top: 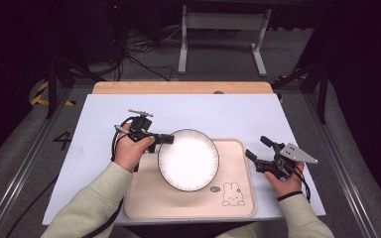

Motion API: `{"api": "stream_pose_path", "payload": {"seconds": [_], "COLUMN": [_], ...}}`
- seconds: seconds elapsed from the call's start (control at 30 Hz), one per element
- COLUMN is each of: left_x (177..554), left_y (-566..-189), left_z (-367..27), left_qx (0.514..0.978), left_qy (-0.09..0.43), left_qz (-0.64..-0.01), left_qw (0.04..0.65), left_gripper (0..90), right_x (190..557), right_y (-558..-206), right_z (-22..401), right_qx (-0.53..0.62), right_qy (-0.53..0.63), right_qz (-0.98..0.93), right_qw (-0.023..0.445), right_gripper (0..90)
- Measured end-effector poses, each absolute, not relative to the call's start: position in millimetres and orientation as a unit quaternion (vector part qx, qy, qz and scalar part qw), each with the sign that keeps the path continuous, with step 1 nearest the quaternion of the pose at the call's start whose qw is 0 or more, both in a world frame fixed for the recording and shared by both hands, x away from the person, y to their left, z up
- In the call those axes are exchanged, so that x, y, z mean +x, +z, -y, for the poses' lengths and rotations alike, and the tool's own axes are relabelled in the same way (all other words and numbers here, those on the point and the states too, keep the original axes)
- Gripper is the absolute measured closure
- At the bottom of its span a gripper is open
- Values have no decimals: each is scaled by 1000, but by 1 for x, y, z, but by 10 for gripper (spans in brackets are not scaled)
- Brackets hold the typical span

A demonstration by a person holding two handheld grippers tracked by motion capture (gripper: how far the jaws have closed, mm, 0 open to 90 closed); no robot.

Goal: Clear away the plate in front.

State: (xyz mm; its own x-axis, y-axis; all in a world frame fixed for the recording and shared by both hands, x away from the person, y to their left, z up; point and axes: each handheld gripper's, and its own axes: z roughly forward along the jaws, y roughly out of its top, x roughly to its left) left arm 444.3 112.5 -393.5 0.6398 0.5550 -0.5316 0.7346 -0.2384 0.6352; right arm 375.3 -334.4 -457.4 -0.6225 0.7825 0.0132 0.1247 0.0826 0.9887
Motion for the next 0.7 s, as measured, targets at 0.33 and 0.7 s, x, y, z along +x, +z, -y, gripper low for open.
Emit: {"api": "stream_pose_path", "payload": {"seconds": [0.33,0.7], "left_x": [443,444], "left_y": [-405,-416], "left_z": [-105,-98], "left_qx": [790,793], "left_qy": [-118,-130], "left_qz": [-402,-398], "left_qw": [448,443], "left_gripper": [832,829], "right_x": [375,375], "right_y": [-457,-457], "right_z": [334,334], "right_qx": [332,332], "right_qy": [590,590], "right_qz": [-681,-681], "right_qw": [279,280], "right_gripper": [164,163]}}
